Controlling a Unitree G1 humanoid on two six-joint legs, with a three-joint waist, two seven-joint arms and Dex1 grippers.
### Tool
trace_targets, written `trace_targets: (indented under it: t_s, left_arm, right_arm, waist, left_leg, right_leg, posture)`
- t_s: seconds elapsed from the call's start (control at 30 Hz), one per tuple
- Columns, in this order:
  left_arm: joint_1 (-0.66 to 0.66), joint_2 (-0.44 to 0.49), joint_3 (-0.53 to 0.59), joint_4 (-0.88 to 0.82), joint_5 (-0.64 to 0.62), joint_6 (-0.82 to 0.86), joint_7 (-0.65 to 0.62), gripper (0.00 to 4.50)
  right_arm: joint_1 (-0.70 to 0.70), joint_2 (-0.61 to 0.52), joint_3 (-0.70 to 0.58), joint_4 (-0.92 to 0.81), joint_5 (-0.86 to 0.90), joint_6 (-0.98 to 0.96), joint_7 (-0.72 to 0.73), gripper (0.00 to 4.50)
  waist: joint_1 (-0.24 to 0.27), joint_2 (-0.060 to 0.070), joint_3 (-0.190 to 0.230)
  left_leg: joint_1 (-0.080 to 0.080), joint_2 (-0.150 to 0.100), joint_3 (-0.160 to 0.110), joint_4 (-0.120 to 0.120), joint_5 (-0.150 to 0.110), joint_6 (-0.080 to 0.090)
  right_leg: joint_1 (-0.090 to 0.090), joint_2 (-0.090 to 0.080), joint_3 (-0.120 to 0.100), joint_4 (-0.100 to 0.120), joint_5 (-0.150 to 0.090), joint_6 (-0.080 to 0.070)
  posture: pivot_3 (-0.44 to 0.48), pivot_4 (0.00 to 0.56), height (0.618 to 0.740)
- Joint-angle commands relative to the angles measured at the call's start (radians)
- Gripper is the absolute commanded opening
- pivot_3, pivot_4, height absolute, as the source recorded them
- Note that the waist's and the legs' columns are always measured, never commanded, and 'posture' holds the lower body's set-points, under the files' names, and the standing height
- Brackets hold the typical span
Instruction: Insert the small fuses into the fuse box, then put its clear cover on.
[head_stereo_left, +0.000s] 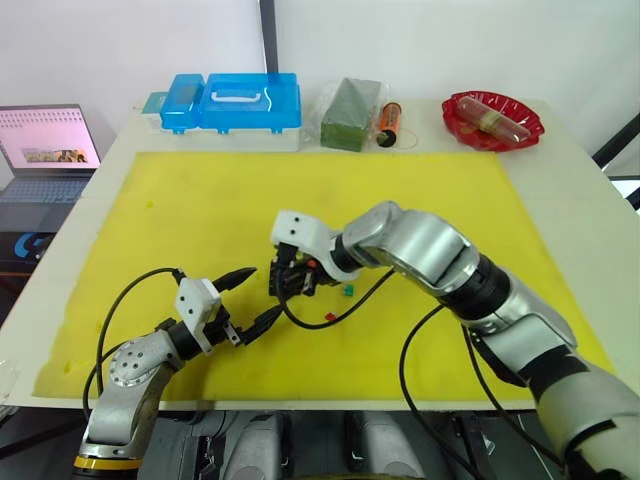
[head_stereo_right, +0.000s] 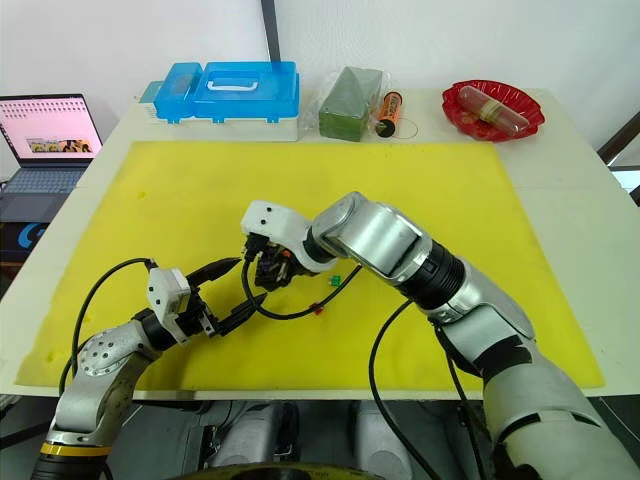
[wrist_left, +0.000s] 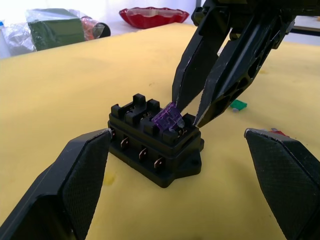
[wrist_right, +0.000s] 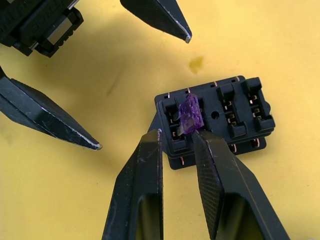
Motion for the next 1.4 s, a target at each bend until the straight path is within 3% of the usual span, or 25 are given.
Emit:
trace_targets:
  t_s: [0.03,0.7,0.87,1.4]
  left_arm:
    - [-0.014,0.005,-0.002,-0.037,-0.013,0.001,0.005,4.50]
    - [-0.003,0.005,0.010,-0.007,-0.012,-0.029,-0.019,4.50]
    - [-0.005,0.004,0.011,0.008,-0.011,-0.042,-0.026,4.50]
    - [0.008,0.003,0.008,0.034,-0.004,-0.071,-0.030,4.50]
  right_arm:
    - [-0.020,-0.004,-0.031,-0.021,-0.004,-0.016,0.006,1.02]
    - [-0.061,-0.017,-0.064,-0.028,-0.012,-0.055,0.040,1.02]
    - [-0.053,0.008,-0.064,0.021,-0.035,-0.086,0.016,0.02]
    - [-0.023,0.033,-0.035,0.054,-0.069,-0.112,0.022,0.02]
  waist:
    - [0.000,0.000,0.000]
    - [0.000,0.000,0.000]
    - [0.000,0.000,0.000]
    - [-0.001,0.000,0.000]
  left_leg:
    - [0.000,0.000,0.000,0.000,0.000,0.000]
    - [0.000,0.000,0.000,0.000,0.000,0.000]
    - [0.000,0.000,0.000,0.000,0.000,0.000]
    - [0.000,0.000,0.000,0.000,0.000,0.000]
  right_leg:
    - [0.000,0.000,0.000,0.000,0.000,0.000]
    - [0.000,0.000,0.000,0.000,0.000,0.000]
    - [0.000,0.000,0.000,0.000,0.000,0.000]
    - [0.000,0.000,0.000,0.000,0.000,0.000]
  posture:
    - [0.000,0.150,0.740]
    - [0.000,0.150,0.740]
    - [0.000,0.150,0.740]
    - [0.000,0.150,0.740]
